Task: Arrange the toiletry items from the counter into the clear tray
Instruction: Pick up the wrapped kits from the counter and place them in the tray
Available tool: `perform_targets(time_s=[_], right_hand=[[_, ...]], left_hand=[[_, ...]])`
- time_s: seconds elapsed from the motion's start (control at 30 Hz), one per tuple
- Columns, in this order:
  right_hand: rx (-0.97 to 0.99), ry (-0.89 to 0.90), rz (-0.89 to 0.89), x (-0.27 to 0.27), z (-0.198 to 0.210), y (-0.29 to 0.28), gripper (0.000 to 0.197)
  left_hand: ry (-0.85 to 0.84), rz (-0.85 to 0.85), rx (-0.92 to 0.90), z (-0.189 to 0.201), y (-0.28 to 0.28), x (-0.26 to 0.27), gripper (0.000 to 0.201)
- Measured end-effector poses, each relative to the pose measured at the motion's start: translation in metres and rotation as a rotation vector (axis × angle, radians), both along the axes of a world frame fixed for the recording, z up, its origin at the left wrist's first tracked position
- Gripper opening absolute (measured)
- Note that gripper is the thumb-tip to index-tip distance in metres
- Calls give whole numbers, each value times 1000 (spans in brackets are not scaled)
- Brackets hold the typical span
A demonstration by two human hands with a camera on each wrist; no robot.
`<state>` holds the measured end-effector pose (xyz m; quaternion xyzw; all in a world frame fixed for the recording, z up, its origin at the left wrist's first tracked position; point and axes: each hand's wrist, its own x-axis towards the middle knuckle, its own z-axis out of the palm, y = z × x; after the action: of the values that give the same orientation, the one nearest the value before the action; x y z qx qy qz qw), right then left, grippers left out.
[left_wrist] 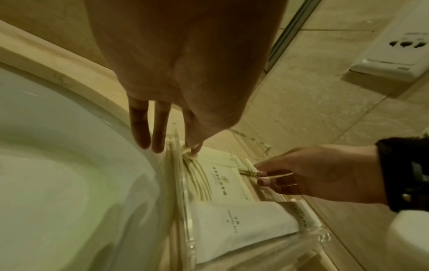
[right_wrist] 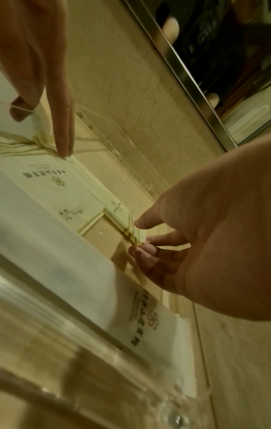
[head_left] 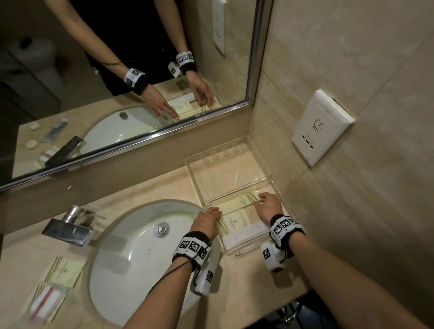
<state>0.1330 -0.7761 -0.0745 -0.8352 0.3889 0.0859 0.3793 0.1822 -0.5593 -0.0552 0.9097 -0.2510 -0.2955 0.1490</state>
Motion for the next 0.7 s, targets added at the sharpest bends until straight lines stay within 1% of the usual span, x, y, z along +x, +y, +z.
perform_targets(time_s=[0.1,0.2,0.3,0.4,0.5,0.57,0.7], right_hand=[[25,0,21,-3,4,-3,43],[13,-12,-2,-6,11,-2,46],[38,-112,-84,-6,24,7,35],[140,-279,-98,-1,41,28,24],[212,-375,11,11,61,56,19],[249,-409,103,21,70,79,15],[355,-456,259,36,75,137,12]], left_hand=[[-12,19,-30,4,0,-1,48],[-20,122,-123,13,5,-2,39],[-35,262,-228,21,16,-2,27],[-59,387,-325,33,31,-5,17],[-51,511,-371,46,54,-10,15],[-49,629,-410,52,74,-17,15],[-77,878,-486,62,127,-42,14]])
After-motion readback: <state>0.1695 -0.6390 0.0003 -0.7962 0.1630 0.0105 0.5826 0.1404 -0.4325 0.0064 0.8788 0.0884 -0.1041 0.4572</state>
